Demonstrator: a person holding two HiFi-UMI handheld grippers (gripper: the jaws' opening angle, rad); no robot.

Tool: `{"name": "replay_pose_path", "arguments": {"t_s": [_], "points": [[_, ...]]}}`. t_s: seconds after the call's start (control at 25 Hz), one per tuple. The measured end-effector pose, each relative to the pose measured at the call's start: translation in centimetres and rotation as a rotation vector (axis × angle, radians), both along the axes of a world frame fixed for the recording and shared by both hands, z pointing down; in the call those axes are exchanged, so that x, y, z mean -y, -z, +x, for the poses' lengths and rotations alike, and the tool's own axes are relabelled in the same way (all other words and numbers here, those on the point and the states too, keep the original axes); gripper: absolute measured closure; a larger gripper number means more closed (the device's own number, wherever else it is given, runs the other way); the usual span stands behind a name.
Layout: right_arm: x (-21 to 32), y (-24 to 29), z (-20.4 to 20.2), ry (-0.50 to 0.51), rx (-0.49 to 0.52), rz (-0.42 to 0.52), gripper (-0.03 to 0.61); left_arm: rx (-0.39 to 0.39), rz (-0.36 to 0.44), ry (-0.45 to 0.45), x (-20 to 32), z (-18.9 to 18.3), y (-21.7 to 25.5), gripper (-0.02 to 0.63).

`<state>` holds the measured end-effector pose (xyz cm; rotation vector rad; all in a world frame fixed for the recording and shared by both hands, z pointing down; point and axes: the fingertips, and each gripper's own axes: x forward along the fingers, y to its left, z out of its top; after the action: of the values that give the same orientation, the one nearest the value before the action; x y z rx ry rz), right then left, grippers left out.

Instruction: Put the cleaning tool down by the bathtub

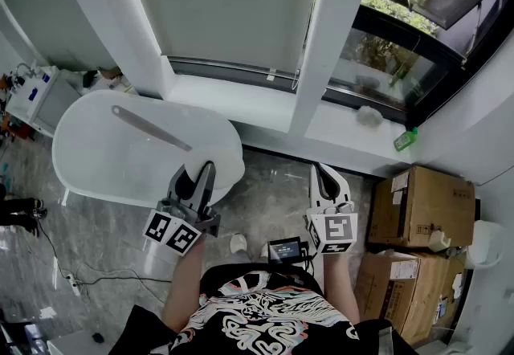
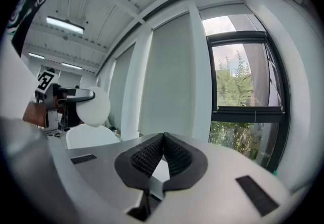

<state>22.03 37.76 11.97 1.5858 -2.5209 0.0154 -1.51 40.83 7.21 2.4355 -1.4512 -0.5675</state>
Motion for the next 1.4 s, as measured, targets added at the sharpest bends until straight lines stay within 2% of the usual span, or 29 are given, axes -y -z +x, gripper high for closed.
{"name": "replay_pose_path", "arguments": {"t_s": [0.24,0.52,0.96,1.4], "points": [[0.0,-0.3,1.0,-0.004,0.011,-0.004,0.552,-0.033,-0.013,0.010,-0.6,0.5,-0.8,0.472],[-0.8,0.0,0.3,-0.005,0.015,0.005,0.551,-0.069,-0.029,0.013,-1.7,-0.1,-1.1,0.472],[-0.9,1.1,1.0,-0.003,0.032,0.036,0.551,-0.086,-0.027,0.024,-1.5,0.7,-1.2,0.472],[0.3,-0.1,1.0,0.037,0.036,0.013,0.551,-0.112,-0.057,0.051,-0.3,0.8,-2.9,0.472]]}}
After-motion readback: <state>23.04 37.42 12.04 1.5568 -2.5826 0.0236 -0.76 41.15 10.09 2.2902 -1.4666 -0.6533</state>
